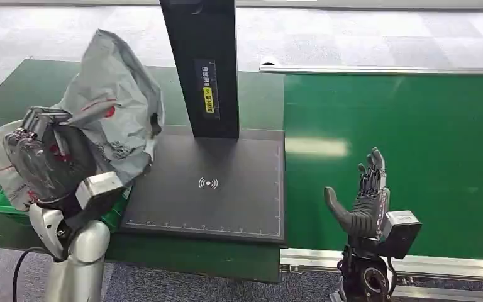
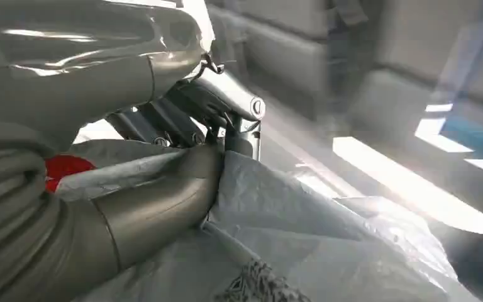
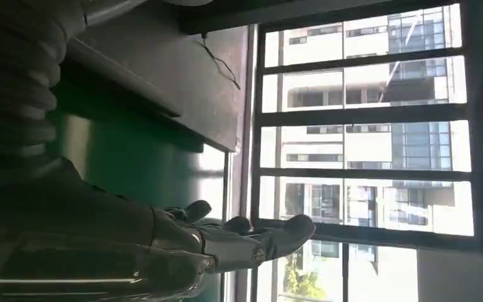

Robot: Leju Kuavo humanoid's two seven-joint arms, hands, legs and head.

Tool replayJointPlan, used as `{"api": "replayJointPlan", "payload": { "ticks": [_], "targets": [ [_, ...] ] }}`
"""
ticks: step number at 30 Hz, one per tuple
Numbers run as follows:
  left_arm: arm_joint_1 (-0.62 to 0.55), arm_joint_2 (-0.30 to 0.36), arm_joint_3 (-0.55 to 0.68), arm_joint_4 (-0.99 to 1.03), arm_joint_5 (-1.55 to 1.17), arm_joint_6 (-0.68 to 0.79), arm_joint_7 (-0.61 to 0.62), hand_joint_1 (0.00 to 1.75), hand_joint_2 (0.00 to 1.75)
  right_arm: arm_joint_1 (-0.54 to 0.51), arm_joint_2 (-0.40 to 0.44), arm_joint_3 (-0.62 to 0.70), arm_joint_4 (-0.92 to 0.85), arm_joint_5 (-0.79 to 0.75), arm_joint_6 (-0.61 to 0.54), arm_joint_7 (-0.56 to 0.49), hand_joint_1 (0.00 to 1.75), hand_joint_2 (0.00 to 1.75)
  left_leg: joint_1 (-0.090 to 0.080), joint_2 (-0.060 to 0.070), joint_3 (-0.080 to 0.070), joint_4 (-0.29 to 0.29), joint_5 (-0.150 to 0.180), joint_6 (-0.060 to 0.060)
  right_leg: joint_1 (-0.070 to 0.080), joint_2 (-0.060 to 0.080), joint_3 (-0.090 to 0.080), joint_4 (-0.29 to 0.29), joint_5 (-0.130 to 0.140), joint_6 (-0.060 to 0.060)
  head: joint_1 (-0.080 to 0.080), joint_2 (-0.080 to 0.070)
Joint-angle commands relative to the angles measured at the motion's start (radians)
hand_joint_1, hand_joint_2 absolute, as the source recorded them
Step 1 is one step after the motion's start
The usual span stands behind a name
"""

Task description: Moved the parcel from conveyor to table for the left to box.

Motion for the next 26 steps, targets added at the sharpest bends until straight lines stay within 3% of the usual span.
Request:
{"api": "replayJointPlan", "payload": {
  "ticks": [1,4,8,12,13,21,22,26],
  "targets": [
    [-0.354,0.128,0.255,0.771,-0.082,0.001,0.081,1.75,1.75,-0.037,0.012,0.02,0.032,0.003,-0.001,0.007,0.0,1.75,0.0,-0.002,0.001,-0.001,0.002,-0.001,0.001,-0.001,0.002,0.0,0.001,-0.002,0.001,0.0],
    [-0.432,0.159,0.279,0.955,-0.139,0.001,0.136,1.75,1.75,-0.047,0.008,0.034,0.045,0.003,0.002,0.009,0.0,1.75,0.001,0.001,0.001,-0.001,0.003,-0.001,0.002,0.001,0.0,0.0,0.003,-0.003,0.0,0.0],
    [-0.467,0.179,0.307,1.025,-0.197,0.001,0.161,1.75,1.75,-0.05,0.001,0.051,0.061,0.007,0.003,0.008,0.0,1.75,0.001,0.002,0.001,-0.001,0.003,-0.001,0.002,0.001,0.001,-0.001,0.004,-0.003,0.0,0.0],
    [-0.503,0.191,0.306,1.11,-0.329,0.001,0.273,1.75,1.75,-0.05,-0.003,0.066,0.066,0.007,0.003,0.006,0.0,1.75,0.001,0.001,0.0,-0.001,0.003,-0.001,0.002,0.001,0.0,0.0,0.003,-0.003,0.0,0.0],
    [-0.508,0.195,0.308,1.102,-0.375,0.001,0.317,0.0,1.75,-0.061,-0.007,0.069,0.079,0.012,-0.005,0.007,0.0,1.75,0.001,0.001,0.0,0.0,0.003,-0.001,0.002,0.001,0.0,0.0,0.003,-0.003,0.0,0.0],
    [-0.502,0.184,0.332,1.017,-0.538,0.001,0.424,0.0,1.75,-0.087,-0.019,0.076,0.124,-0.002,-0.043,0.005,0.0,1.75,0.002,0.002,-0.003,0.0,0.003,-0.001,0.003,0.001,-0.003,0.0,0.004,-0.003,0.0,0.0],
    [-0.517,0.197,0.32,1.047,-0.594,0.001,0.492,0.0,1.75,-0.077,-0.019,0.078,0.112,-0.003,-0.049,0.004,0.0,1.75,0.002,0.001,-0.003,0.0,0.003,-0.001,0.002,0.001,-0.002,0.0,0.003,-0.003,0.0,0.0],
    [-0.522,0.202,0.323,1.055,-0.596,0.001,0.517,0.0,1.75,-0.042,-0.021,0.083,0.084,-0.003,-0.057,0.004,0.0,1.75,0.002,0.001,-0.002,-0.001,0.003,-0.001,0.003,0.001,-0.001,-0.001,0.004,-0.003,0.0,0.0]
  ]
}}
